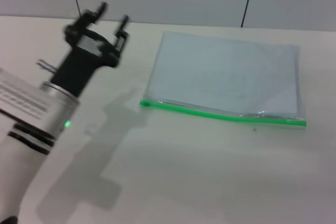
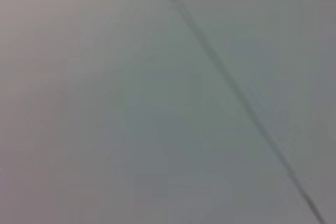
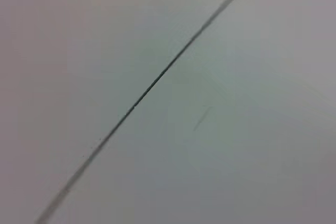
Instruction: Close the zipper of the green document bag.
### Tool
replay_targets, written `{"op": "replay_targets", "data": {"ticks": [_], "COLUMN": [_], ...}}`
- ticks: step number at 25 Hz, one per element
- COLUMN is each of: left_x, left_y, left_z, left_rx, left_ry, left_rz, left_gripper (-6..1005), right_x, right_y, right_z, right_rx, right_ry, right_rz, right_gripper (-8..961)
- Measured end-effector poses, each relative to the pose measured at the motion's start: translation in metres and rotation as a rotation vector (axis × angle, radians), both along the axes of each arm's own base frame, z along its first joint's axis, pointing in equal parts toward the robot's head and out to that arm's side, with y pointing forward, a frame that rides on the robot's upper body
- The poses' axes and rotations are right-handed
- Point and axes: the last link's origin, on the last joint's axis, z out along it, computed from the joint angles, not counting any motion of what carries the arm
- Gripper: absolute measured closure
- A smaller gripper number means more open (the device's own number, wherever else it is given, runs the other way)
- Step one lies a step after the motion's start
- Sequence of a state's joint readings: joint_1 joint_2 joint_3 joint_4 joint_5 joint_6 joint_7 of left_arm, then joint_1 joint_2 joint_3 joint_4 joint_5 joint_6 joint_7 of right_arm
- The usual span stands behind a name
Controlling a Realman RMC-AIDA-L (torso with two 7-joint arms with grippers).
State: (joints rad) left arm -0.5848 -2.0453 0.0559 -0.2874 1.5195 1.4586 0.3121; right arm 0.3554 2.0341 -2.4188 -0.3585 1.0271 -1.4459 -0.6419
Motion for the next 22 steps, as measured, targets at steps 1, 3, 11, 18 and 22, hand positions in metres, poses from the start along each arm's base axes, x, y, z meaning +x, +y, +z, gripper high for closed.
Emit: {"op": "replay_targets", "data": {"ticks": [1, 3, 11, 18, 22], "left_x": [-0.002, -0.007, -0.019, -0.021, -0.022], "left_y": [0.000, 0.000, 0.004, 0.005, 0.005], "left_z": [0.005, 0.014, 0.037, 0.039, 0.040], "left_rx": [0.002, -0.003, -0.051, -0.049, -0.037], "left_ry": [-0.038, -0.120, -0.375, -0.392, -0.399], "left_rz": [0.005, 0.008, 0.025, 0.035, 0.045], "left_gripper": [558, 552, 483, 318, 159], "right_x": [-0.001, -0.003, -0.012, -0.023, -0.024], "right_y": [-0.002, -0.005, -0.011, -0.017, -0.017], "right_z": [0.001, 0.002, -0.001, -0.004, -0.004], "right_rx": [-0.025, -0.074, -0.204, -0.210, -0.221], "right_ry": [0.079, 0.187, 0.296, 0.320, 0.352], "right_rz": [0.034, 0.087, 0.224, 0.288, 0.297], "right_gripper": [398, 325, 201, 151, 155]}}
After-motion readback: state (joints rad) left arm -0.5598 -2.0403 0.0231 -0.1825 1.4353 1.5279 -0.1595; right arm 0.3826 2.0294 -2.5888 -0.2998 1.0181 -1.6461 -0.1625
